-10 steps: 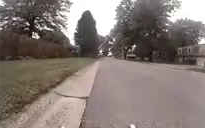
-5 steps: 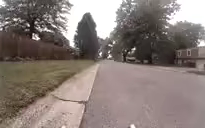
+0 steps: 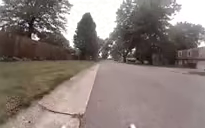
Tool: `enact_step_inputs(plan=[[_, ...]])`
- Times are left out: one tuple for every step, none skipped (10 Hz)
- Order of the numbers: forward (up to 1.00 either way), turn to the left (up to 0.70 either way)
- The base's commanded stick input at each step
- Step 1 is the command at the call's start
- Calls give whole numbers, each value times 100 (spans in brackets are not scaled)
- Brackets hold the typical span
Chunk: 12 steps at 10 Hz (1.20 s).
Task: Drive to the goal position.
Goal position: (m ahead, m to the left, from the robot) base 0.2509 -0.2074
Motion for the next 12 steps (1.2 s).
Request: enact_step_inputs(plan=[[70,0],[70,0],[70,0],[70,0],[70,0],[70,0],[70,0],[70,0],[70,0],[70,0],[70,0],[70,0]])
